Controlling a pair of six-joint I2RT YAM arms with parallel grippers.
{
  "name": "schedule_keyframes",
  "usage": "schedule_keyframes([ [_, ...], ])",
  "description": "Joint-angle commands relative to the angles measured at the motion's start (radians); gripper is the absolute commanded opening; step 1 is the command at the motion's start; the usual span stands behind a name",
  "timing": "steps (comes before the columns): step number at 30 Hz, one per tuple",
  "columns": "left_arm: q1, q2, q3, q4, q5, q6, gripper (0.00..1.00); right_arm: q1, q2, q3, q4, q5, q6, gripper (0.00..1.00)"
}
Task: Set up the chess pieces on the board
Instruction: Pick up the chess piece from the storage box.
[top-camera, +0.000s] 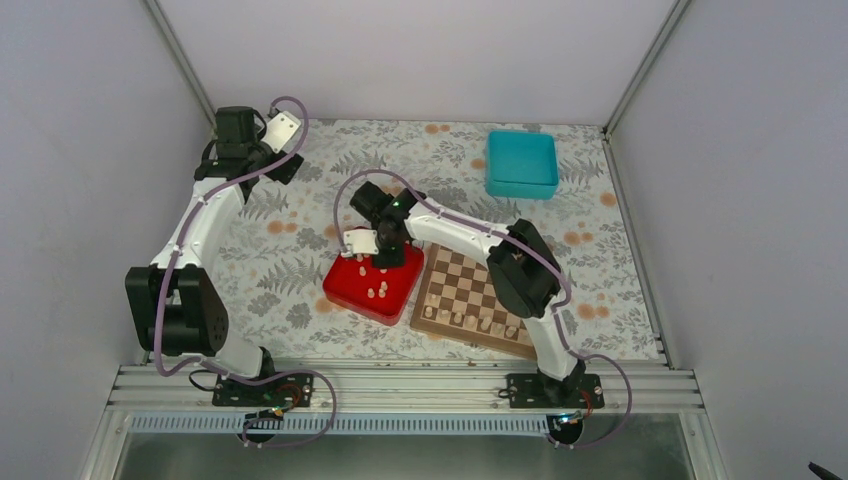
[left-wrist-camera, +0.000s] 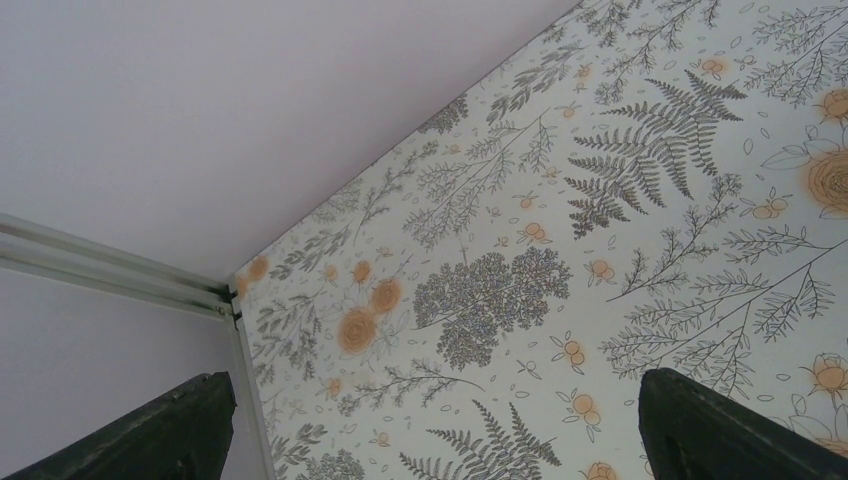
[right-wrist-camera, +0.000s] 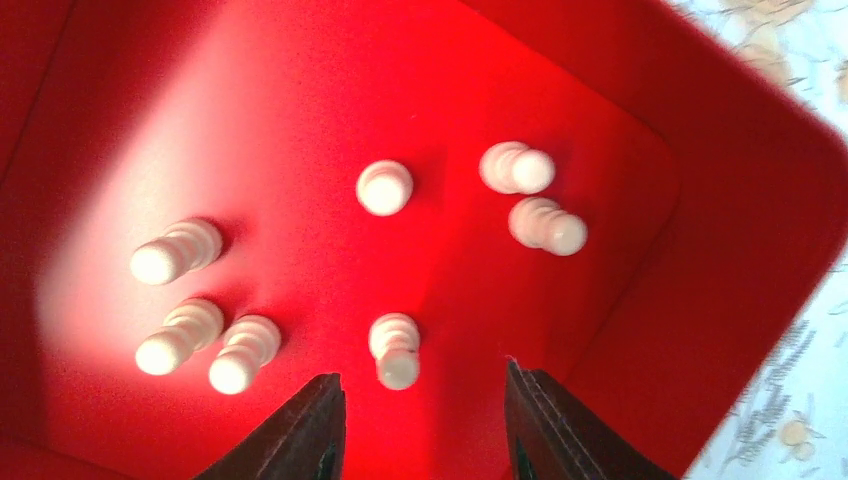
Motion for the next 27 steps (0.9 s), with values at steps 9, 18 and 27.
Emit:
schedule_keyframes([
  [9, 0.014, -0.021, -0.012, 0.023, 0.020, -0.023, 1.00, 0.013, 0.028, -0.052, 0.021, -0.006, 0.008, 0.42],
  [18, 0.020, -0.034, -0.023, 0.027, 0.027, -0.023, 1.00, 0.012, 0.056, -0.049, 0.040, -0.013, 0.005, 0.36],
  [27, 0.028, -0.036, -0.026, 0.031, 0.036, -0.025, 1.00, 0.013, 0.077, -0.025, 0.027, -0.025, 0.006, 0.14],
])
